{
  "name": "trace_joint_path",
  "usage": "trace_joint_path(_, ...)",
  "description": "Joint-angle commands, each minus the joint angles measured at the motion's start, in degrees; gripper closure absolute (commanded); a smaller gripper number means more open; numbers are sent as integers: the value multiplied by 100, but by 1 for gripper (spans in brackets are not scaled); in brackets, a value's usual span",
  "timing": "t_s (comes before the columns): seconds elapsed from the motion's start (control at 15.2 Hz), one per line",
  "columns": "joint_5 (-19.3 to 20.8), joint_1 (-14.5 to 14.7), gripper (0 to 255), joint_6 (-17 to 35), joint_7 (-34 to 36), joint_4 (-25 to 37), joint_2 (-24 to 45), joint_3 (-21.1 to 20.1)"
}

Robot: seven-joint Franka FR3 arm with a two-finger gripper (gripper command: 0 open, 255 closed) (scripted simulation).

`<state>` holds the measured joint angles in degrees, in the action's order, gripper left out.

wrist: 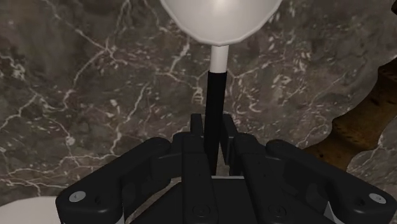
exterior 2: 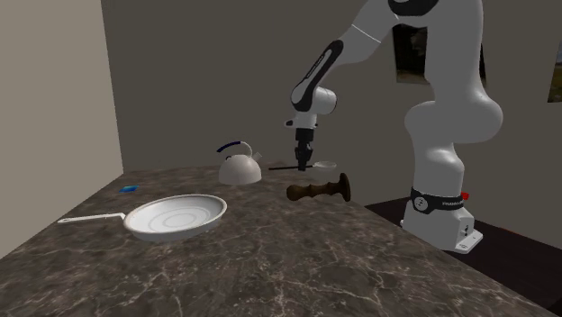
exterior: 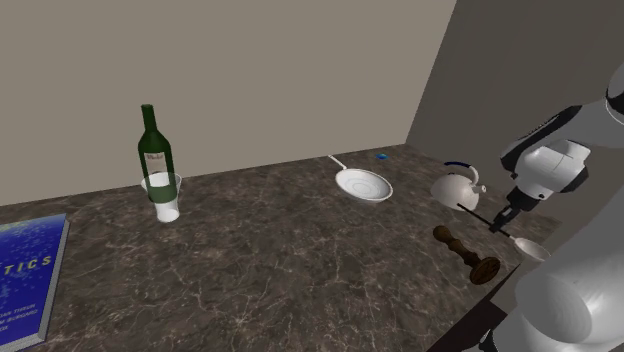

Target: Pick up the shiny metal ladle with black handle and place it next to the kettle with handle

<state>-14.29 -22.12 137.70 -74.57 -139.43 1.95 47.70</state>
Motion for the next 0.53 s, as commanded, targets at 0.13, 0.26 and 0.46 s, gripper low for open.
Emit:
trace_joint_path(0.13,-516,-38,255,237,-400,-41,380,-81)
trace_joint_path(0.26,-790,-84,255,340,-608,-44,577,-156)
trace_joint_path(0.46,-1201,-185,255,481,-919,-34,870,-308)
